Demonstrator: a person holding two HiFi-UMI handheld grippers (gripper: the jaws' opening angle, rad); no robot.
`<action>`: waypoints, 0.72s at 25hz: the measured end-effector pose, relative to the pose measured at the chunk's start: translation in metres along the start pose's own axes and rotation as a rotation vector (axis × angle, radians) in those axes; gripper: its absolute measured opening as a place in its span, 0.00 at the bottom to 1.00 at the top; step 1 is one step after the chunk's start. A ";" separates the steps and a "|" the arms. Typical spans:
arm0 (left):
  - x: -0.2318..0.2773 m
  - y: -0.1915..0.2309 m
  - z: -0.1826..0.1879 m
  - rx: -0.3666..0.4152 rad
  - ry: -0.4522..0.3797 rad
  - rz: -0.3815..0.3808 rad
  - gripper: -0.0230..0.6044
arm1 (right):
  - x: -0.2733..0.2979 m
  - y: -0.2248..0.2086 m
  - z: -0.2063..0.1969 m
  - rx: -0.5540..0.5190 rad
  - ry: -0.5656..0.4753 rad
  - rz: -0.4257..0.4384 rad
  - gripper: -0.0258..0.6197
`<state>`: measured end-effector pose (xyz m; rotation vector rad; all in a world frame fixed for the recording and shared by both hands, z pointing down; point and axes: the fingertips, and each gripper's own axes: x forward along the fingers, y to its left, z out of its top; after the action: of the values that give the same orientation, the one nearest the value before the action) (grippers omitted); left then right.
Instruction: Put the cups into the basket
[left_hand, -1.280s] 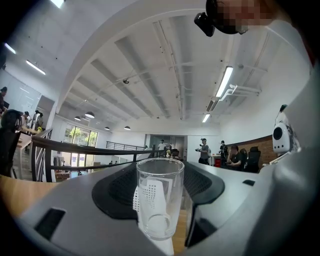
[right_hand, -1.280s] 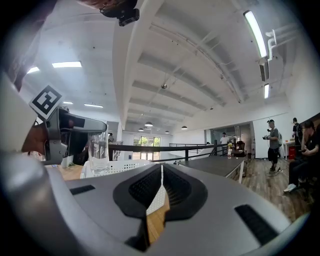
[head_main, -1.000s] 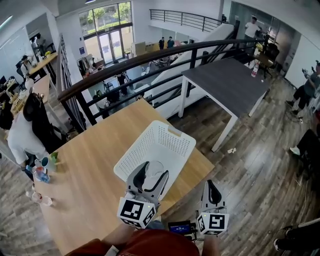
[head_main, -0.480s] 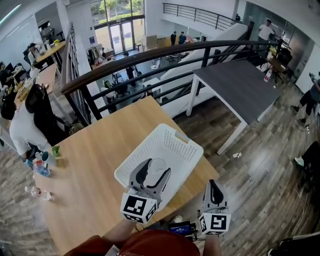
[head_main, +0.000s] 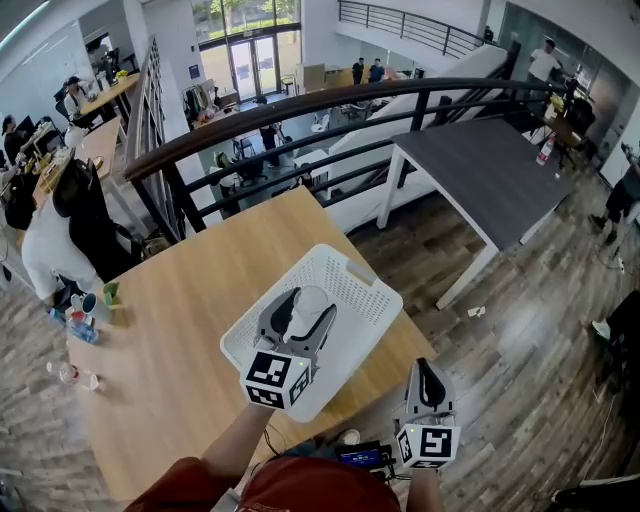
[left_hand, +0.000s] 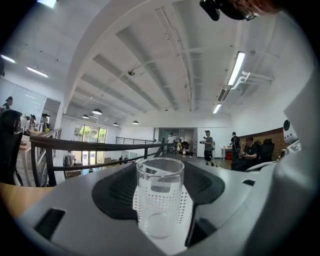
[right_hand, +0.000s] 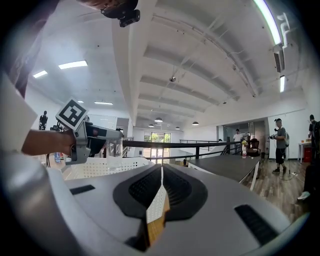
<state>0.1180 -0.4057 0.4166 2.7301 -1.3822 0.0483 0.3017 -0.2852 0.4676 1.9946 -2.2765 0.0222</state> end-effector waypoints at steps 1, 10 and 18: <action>0.006 0.002 -0.004 -0.002 0.015 -0.003 0.49 | 0.000 0.000 0.000 0.000 0.000 0.001 0.06; 0.046 0.019 -0.046 -0.013 0.168 -0.005 0.49 | 0.003 -0.003 0.009 -0.002 -0.021 0.017 0.06; 0.072 0.017 -0.080 -0.018 0.284 -0.015 0.49 | 0.008 0.002 0.006 0.012 -0.016 0.030 0.06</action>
<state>0.1476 -0.4665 0.5020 2.5926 -1.2748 0.4028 0.2981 -0.2932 0.4626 1.9729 -2.3212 0.0226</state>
